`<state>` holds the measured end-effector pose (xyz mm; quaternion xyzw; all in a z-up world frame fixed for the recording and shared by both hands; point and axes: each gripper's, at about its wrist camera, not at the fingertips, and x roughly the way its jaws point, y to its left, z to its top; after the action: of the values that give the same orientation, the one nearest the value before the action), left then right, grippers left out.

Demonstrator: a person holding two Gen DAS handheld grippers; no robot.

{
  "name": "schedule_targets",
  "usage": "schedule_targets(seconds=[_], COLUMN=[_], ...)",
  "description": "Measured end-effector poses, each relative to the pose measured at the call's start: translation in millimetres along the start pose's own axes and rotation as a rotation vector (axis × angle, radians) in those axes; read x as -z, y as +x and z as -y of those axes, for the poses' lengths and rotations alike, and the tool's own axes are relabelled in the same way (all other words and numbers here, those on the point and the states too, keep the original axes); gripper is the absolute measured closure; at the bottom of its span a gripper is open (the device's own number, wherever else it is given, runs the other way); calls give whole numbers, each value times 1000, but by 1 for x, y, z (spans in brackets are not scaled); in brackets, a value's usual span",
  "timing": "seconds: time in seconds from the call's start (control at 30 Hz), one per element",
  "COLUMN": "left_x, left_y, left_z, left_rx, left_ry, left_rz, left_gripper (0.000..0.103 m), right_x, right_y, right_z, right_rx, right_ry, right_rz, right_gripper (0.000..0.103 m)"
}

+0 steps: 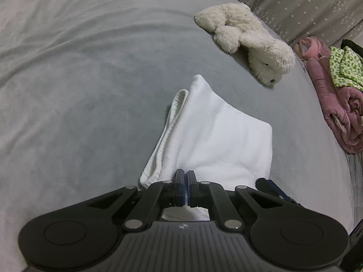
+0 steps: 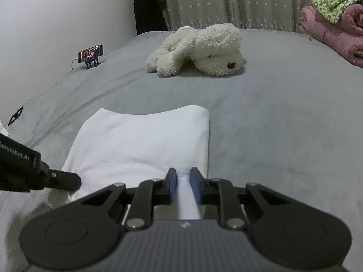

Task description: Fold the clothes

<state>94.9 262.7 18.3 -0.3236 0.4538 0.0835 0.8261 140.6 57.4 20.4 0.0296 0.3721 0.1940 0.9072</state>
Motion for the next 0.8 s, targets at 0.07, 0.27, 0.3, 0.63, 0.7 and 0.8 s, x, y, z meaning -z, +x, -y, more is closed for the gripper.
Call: schedule_targets(seconds=[0.07, 0.27, 0.3, 0.63, 0.7, 0.8], left_x=[-1, -6, -7, -24, -25, -25], left_y=[0, -7, -9, -20, -20, -17], left_z=[-1, -11, -15, -26, -22, -14], left_rx=[3, 18, 20, 96, 108, 110], left_ry=[-7, -30, -45, -125, -113, -73], left_rz=[-2, 5, 14, 119, 135, 144], left_gripper=[98, 98, 98, 90, 87, 82], right_x=[0, 10, 12, 19, 20, 17], right_y=[-4, -16, -18, -33, -35, -37], right_z=[5, 9, 10, 19, 20, 22], right_rx=[-9, 7, 6, -11, -14, -25], right_ry=[35, 41, 46, 106, 122, 138], right_rz=[6, -20, -27, -14, -6, 9], right_gripper=[86, 80, 79, 79, 79, 79])
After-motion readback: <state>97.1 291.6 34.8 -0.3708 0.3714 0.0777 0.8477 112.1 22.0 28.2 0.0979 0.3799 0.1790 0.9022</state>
